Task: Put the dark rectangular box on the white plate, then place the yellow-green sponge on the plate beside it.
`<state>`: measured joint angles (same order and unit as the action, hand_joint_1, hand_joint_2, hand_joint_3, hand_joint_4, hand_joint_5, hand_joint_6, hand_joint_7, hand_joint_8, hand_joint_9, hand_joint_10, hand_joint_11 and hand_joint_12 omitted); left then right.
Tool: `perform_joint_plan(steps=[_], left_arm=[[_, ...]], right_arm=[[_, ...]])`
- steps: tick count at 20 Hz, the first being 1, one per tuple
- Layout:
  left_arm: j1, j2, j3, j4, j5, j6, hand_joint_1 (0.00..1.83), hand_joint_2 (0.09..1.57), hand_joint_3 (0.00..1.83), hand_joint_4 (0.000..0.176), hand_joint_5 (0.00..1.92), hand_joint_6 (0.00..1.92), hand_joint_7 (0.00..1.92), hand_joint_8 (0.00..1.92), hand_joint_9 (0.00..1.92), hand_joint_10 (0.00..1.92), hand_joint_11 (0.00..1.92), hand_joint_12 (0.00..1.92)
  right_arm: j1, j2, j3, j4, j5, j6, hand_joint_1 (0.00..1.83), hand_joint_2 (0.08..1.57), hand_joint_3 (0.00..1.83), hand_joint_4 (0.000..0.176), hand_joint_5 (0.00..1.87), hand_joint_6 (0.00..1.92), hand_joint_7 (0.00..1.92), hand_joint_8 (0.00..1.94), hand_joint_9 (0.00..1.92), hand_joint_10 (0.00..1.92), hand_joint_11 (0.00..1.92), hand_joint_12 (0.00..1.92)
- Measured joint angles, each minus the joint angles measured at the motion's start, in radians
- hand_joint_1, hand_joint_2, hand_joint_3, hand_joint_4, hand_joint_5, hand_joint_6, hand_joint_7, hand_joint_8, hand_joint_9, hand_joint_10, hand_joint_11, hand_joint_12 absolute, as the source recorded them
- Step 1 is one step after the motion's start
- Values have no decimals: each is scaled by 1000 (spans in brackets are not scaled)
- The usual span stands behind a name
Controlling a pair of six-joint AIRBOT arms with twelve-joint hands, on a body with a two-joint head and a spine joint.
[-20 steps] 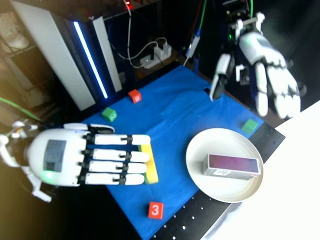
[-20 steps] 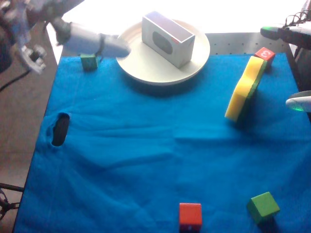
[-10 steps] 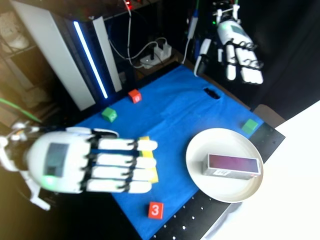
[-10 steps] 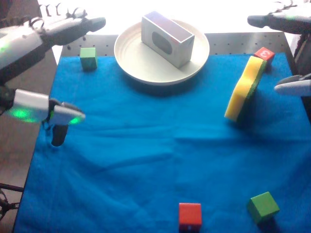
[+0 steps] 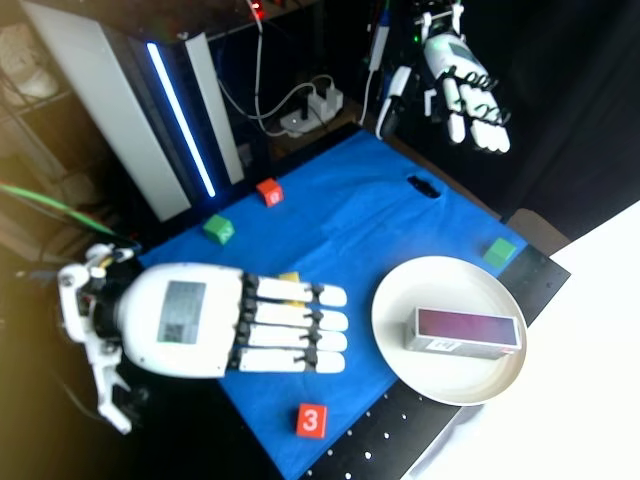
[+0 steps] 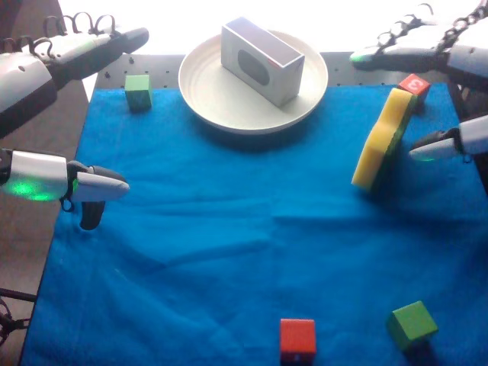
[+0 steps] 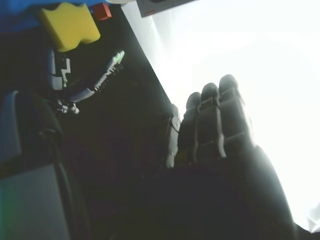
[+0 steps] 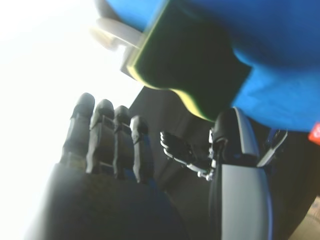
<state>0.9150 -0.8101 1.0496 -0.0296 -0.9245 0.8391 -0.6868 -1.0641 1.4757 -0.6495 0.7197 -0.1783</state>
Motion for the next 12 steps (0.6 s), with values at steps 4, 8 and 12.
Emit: perform_joint_plan(steps=[4, 8, 12], left_arm=[[0, -4, 0, -1, 0, 0, 878, 834, 0, 165, 30, 3, 0, 0, 0, 0, 0, 0], [0, -4, 0, 0, 0, -7, 867, 844, 3, 143, 25, 0, 0, 0, 0, 0, 0, 0], [2, -4, 0, -1, -3, -16, 858, 851, 5, 146, 20, 0, 0, 0, 0, 0, 2, 1]], right_arm=[[23, -17, 2, -60, -24, 3, 1121, 980, 4, 37, 349, 17, 245, 3, 220, 3, 0, 616], [23, -16, 10, -69, -52, 3, 1224, 1115, 0, 0, 920, 900, 998, 1039, 814, 918, 478, 1617], [23, -17, 10, -72, -60, 4, 1212, 1144, 2, 0, 865, 1101, 981, 1104, 830, 1146, 688, 1584]])
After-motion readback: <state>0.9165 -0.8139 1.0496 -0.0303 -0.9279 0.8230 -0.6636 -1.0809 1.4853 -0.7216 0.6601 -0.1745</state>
